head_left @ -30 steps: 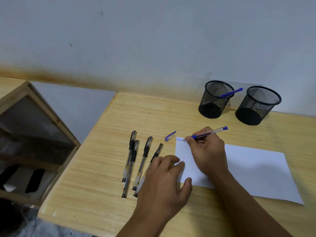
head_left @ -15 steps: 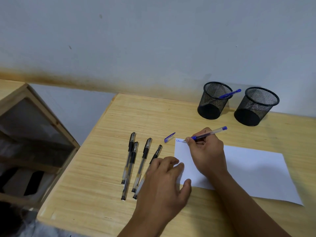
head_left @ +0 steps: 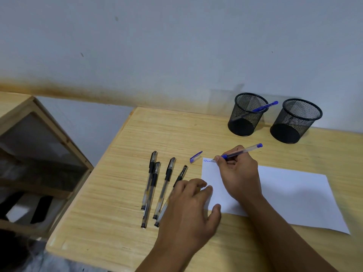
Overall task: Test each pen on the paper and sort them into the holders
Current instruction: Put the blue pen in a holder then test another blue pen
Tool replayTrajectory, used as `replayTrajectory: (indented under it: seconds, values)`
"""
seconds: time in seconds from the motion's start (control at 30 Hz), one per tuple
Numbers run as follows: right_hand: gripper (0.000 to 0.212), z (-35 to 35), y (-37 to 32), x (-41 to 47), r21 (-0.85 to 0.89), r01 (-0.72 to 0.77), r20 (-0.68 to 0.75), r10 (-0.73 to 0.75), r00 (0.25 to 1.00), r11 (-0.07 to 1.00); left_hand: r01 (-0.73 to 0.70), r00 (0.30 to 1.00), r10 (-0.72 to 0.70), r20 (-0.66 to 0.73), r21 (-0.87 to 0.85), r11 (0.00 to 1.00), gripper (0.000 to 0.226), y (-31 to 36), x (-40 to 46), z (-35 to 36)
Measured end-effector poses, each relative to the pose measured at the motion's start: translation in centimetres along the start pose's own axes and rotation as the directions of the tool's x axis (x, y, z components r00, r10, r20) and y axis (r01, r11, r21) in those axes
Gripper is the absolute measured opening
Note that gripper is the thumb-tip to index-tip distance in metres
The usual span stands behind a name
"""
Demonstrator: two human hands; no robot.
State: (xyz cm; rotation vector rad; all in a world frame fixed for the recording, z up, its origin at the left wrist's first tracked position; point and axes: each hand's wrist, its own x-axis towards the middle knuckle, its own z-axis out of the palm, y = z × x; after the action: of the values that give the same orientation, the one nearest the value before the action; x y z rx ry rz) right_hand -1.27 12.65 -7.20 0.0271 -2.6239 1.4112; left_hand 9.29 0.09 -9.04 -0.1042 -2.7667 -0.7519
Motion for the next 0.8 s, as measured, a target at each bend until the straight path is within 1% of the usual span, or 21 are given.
replayTrajectory:
  seconds: [0.27, 0.37, 0.43, 0.53, 0.63, 0.7, 0.8]
  values:
    - [0.016, -0.1, 0.1, 0.1, 0.009, -0.002, 0.019, 0.002, 1.000, 1.000, 0.007, 1.000, -0.007, 0.001, -0.005, 1.000, 0.042, 0.0, 0.0, 0.0]
    - [0.017, -0.2, 0.1, 0.0, 0.009, 0.009, 0.024, -0.009, 1.000, 1.000, 0.005, 1.000, -0.005, -0.007, -0.006, 1.000, 0.039, 0.0, 0.0, 0.0]
    - [0.017, -0.3, 0.2, 0.1, 0.038, -0.009, 0.027, 0.008, 1.000, 0.999, -0.004, 1.000, 0.004, -0.004, -0.008, 1.000, 0.038, 0.0, -0.1, 0.0]
    - [0.017, -0.7, 0.4, 0.3, 0.175, -0.106, 0.013, 0.106, 0.994, 0.979, -0.010, 1.000, 0.010, -0.008, -0.001, 1.000, 0.037, 0.0, -0.1, 0.0]
    - [0.014, -1.1, 0.4, 0.4, 0.308, -0.193, -0.007, 0.205, 0.979, 0.932, -0.004, 1.000, 0.004, -0.004, 0.010, 1.000, 0.038, 0.1, -0.1, -0.1]
    - [0.012, -1.5, 0.2, 0.6, 0.387, -0.239, 0.020, 0.252, 0.968, 0.890, -0.002, 1.000, 0.002, 0.001, 0.018, 1.000, 0.040, 0.3, -0.1, -0.2]
    - [0.011, -2.2, -0.1, 1.2, 0.513, -0.300, 0.104, 0.289, 0.952, 0.804, 0.006, 1.000, -0.006, 0.008, 0.003, 1.000, 0.041, 0.5, -0.1, -0.5]
